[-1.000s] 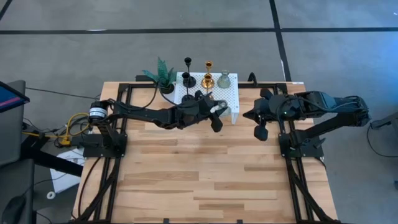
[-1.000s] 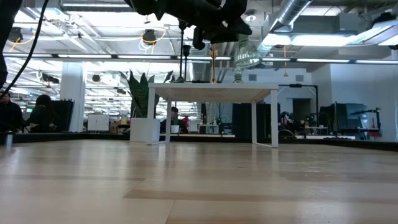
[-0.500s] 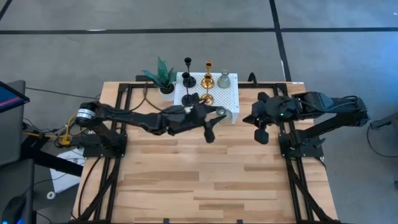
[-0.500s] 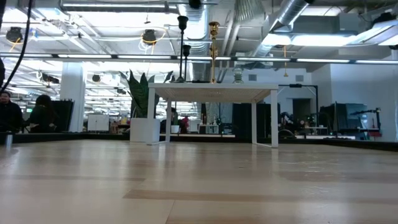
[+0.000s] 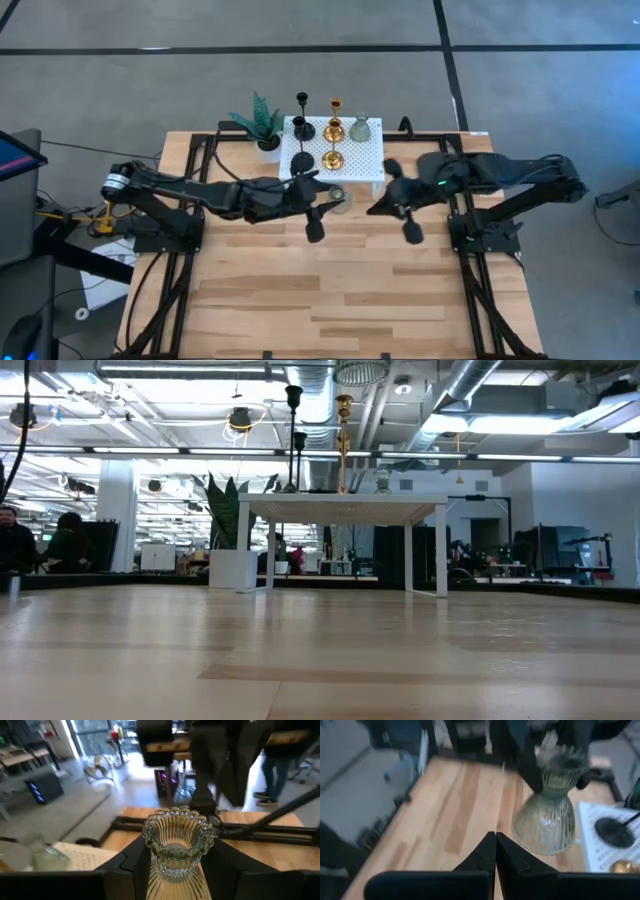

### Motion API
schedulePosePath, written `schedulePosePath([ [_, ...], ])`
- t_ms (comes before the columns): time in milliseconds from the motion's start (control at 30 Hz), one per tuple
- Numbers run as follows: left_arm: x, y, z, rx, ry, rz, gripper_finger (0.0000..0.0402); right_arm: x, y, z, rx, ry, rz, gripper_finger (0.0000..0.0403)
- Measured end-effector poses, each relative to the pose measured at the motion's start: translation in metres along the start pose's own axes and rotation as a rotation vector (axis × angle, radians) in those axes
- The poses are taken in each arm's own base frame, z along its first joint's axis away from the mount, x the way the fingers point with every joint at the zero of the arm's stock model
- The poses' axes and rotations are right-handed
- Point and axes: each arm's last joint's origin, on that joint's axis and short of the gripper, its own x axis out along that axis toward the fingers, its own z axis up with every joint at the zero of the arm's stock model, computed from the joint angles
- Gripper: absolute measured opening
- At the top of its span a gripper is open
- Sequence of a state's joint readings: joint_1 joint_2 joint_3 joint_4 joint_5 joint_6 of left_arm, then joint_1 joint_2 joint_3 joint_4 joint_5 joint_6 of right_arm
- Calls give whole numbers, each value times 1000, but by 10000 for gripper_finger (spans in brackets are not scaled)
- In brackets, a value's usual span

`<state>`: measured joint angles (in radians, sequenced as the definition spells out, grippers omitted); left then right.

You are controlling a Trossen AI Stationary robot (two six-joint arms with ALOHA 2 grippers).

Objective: Pick & Place candle stick holders
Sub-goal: Align the green glass candle holder on the shelf with the other green glass candle holder

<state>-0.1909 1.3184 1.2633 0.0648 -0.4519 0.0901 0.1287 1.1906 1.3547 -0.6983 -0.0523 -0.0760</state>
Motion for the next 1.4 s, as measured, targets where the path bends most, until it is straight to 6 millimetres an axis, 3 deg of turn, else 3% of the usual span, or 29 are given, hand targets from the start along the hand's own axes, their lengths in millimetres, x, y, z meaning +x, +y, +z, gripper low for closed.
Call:
schedulePosePath([
  [133,1,-3,-10,-30,81,-75,141,31,3,-6,-65,99,24,0],
  [267,-2,-6,-12,-106,123,-190,141,49,10,-3,-137,138,52,0],
  [667,-8,-8,-20,-187,254,-391,141,38,18,24,-444,101,44,0],
  [1033,-7,-6,-23,-270,301,-444,141,87,22,16,-473,200,50,0],
  [1400,-9,-7,-27,-317,364,-453,141,81,26,27,-520,157,9,1],
])
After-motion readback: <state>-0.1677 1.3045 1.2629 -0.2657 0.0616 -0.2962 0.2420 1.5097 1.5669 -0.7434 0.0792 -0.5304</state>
